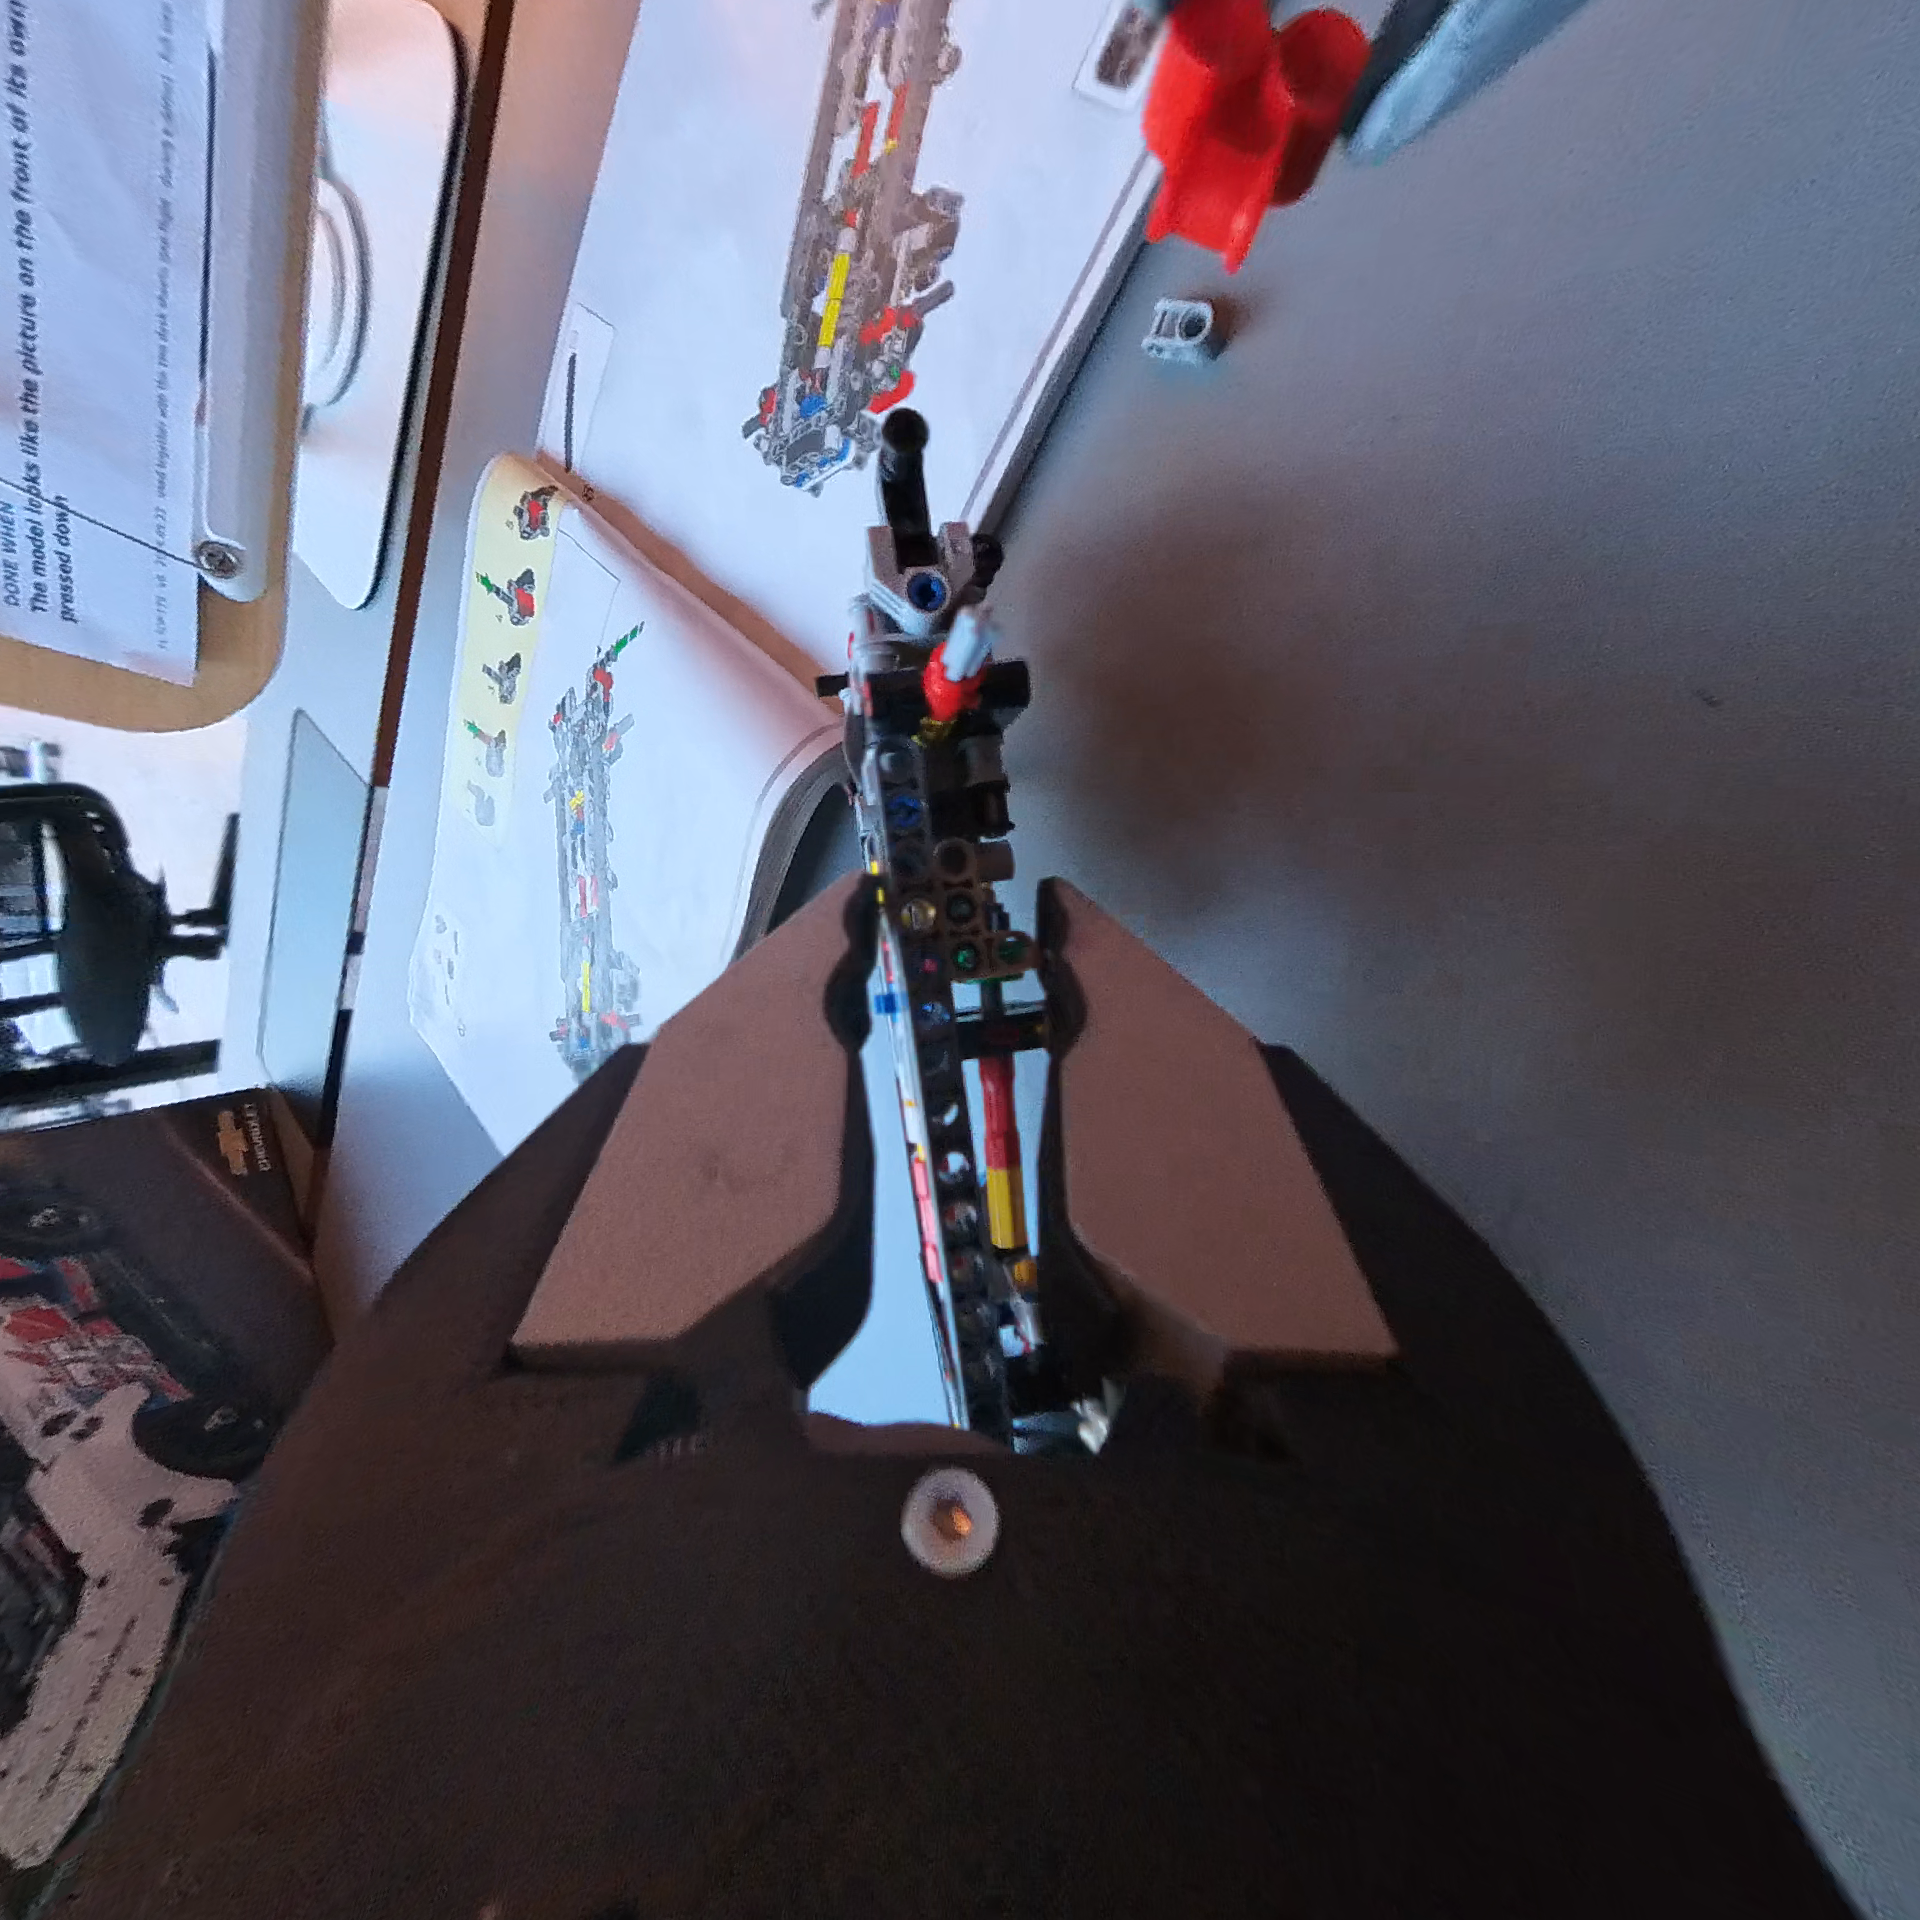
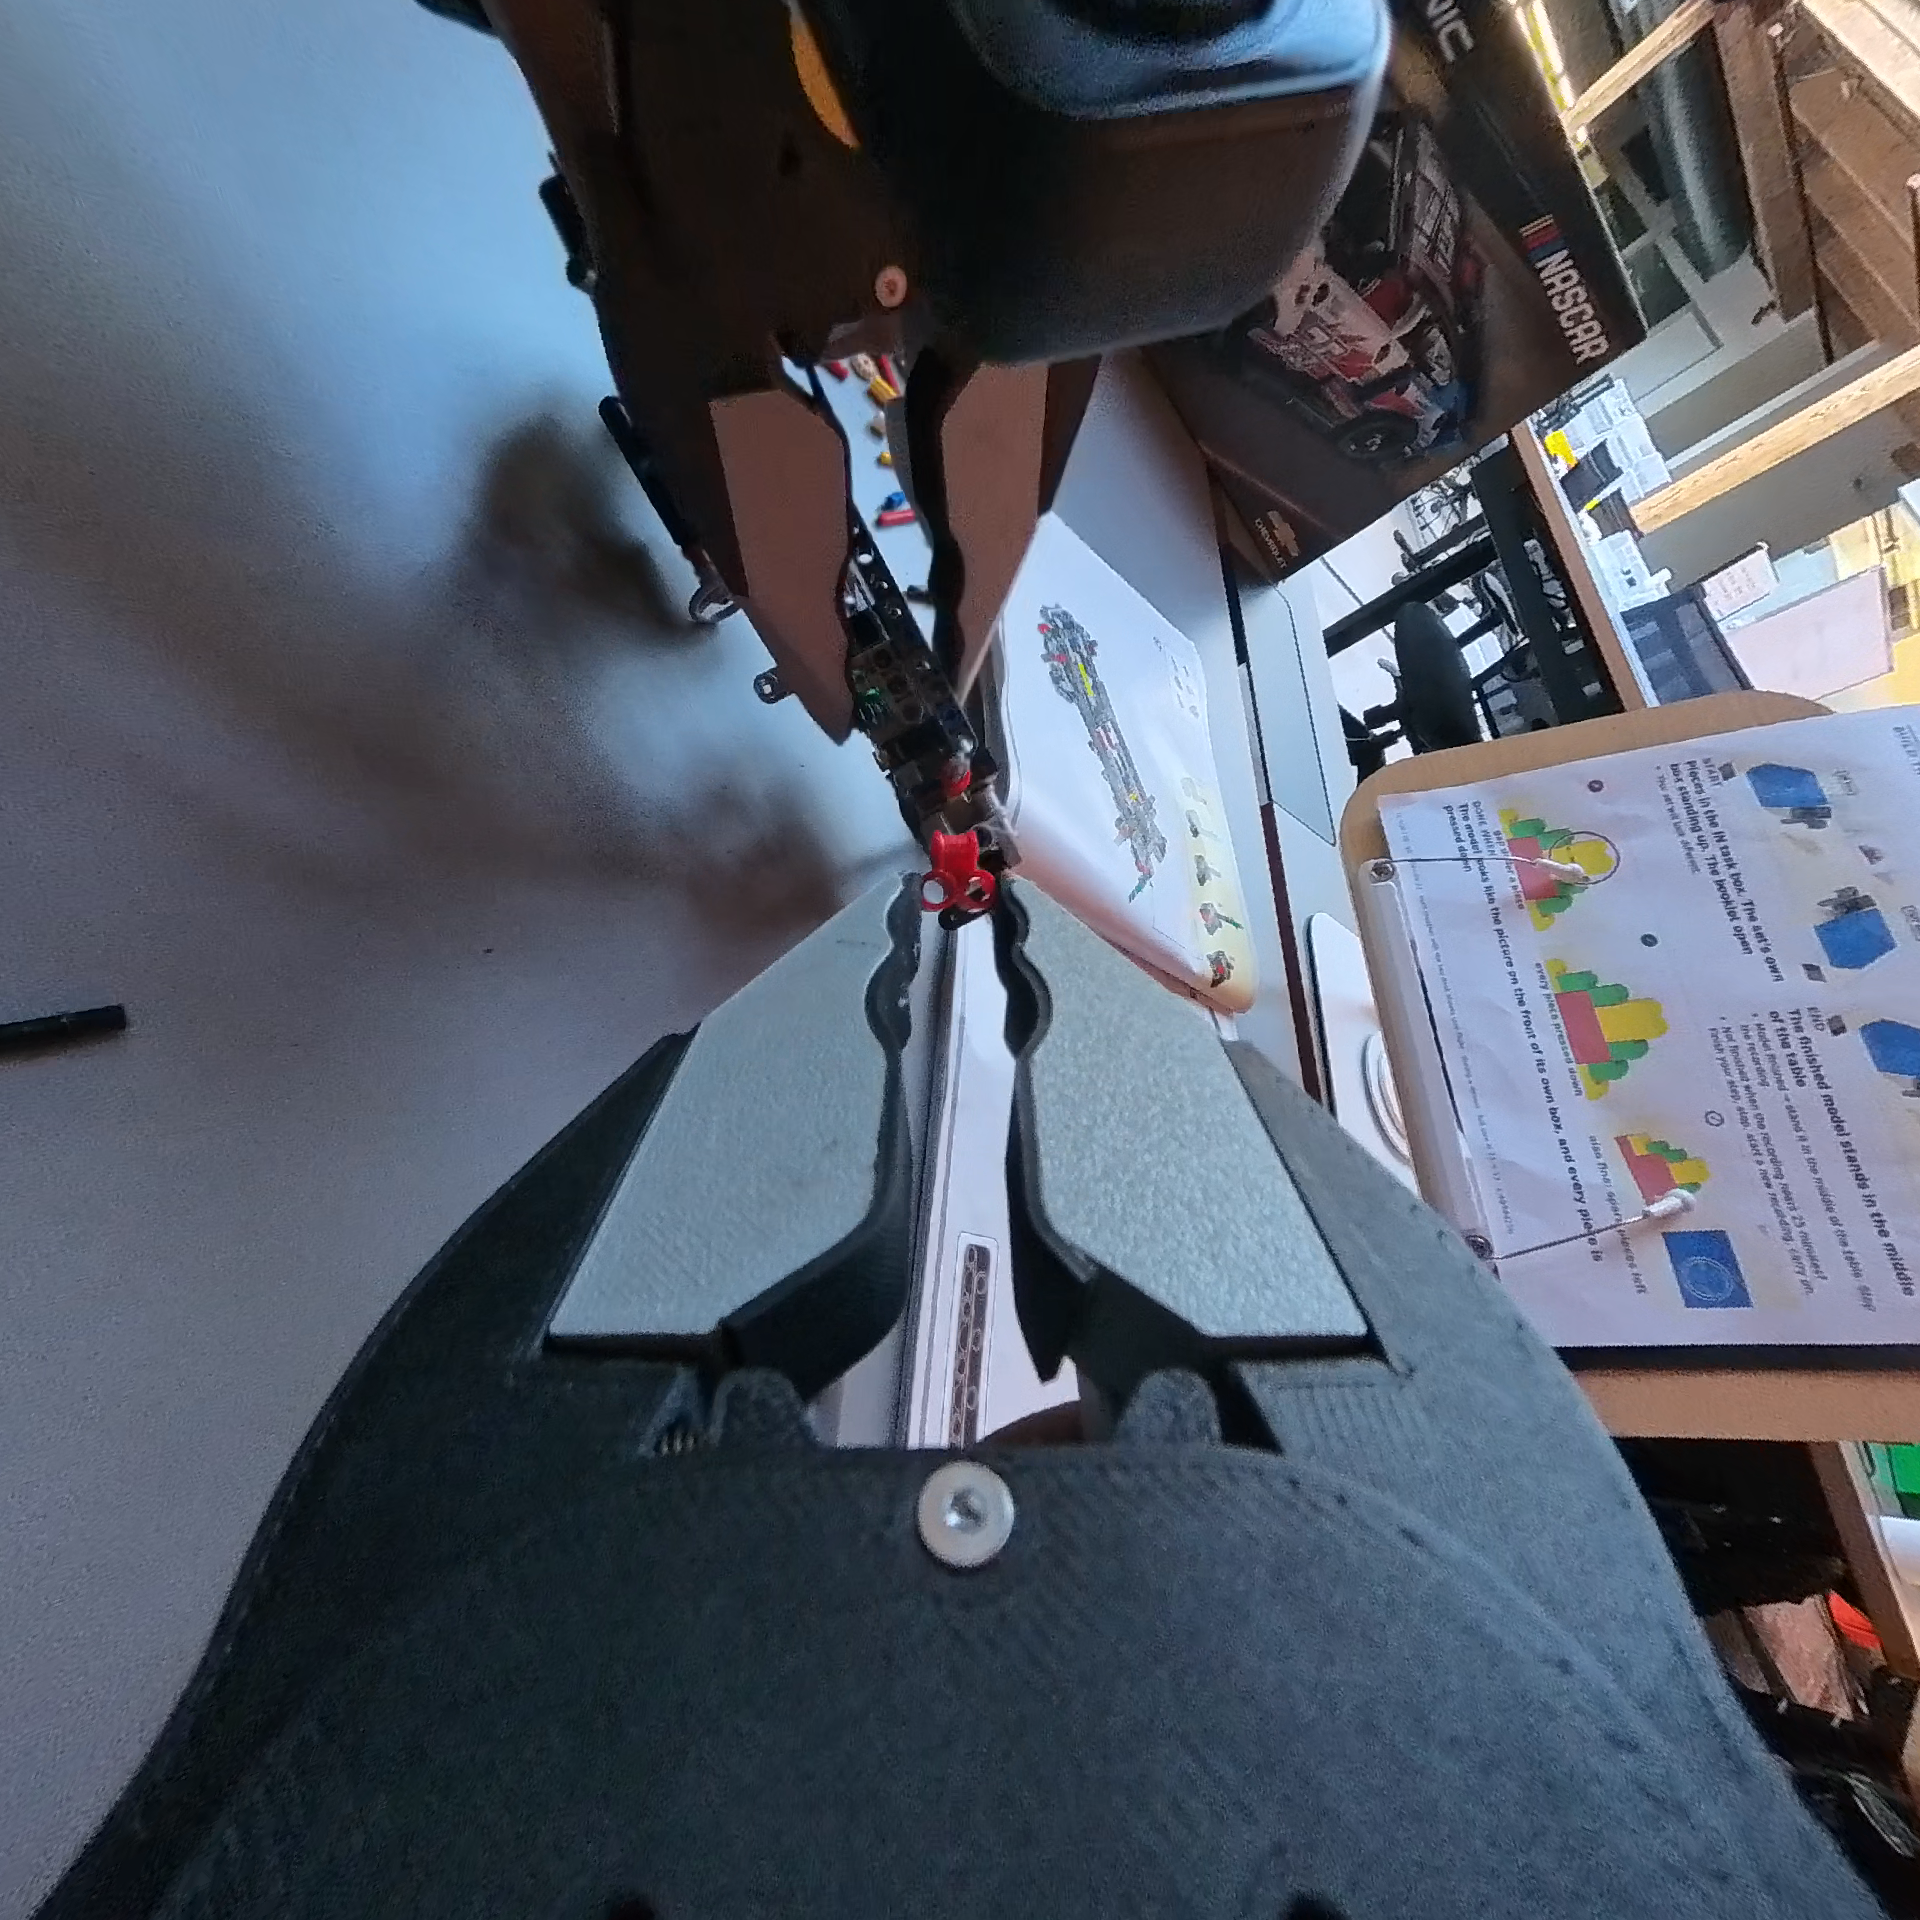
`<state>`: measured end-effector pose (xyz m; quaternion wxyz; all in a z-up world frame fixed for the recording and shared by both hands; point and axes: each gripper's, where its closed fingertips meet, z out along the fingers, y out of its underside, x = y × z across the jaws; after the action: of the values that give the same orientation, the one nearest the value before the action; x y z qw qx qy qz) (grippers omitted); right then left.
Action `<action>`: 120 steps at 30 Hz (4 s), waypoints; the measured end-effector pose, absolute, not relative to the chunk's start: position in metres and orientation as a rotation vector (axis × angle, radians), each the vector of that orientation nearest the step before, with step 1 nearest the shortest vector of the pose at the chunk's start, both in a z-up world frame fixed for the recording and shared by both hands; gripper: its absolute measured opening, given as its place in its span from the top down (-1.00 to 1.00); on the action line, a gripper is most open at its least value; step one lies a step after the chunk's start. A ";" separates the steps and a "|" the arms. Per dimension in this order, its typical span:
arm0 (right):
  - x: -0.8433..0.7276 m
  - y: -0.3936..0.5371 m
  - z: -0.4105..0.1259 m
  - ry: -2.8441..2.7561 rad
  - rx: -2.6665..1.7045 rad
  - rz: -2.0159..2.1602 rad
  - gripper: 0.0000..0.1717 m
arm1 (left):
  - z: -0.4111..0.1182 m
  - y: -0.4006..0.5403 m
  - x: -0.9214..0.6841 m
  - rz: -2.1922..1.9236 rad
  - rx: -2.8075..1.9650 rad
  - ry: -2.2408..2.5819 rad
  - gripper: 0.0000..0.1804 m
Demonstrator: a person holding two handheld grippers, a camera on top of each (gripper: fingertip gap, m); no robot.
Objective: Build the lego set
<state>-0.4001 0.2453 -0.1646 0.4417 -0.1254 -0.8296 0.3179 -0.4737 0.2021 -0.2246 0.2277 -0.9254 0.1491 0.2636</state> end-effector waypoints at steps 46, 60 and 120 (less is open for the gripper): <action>-0.413 0.250 -0.183 -2.468 -0.273 0.294 0.88 | -0.210 0.205 -0.444 0.167 -2.453 0.774 0.73; -0.423 0.253 -0.180 -2.811 -0.434 0.319 0.89 | -0.208 0.208 -0.451 0.059 -2.499 0.760 0.73; -0.368 0.220 -0.188 -2.090 -0.574 1.182 0.75 | -0.213 0.191 -0.422 0.941 -1.951 0.878 0.73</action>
<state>-0.3683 0.2200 -0.1883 0.3303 -0.2194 -0.7991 0.4519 -0.4216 0.1912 -0.2130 0.3915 -0.7680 0.3457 0.3707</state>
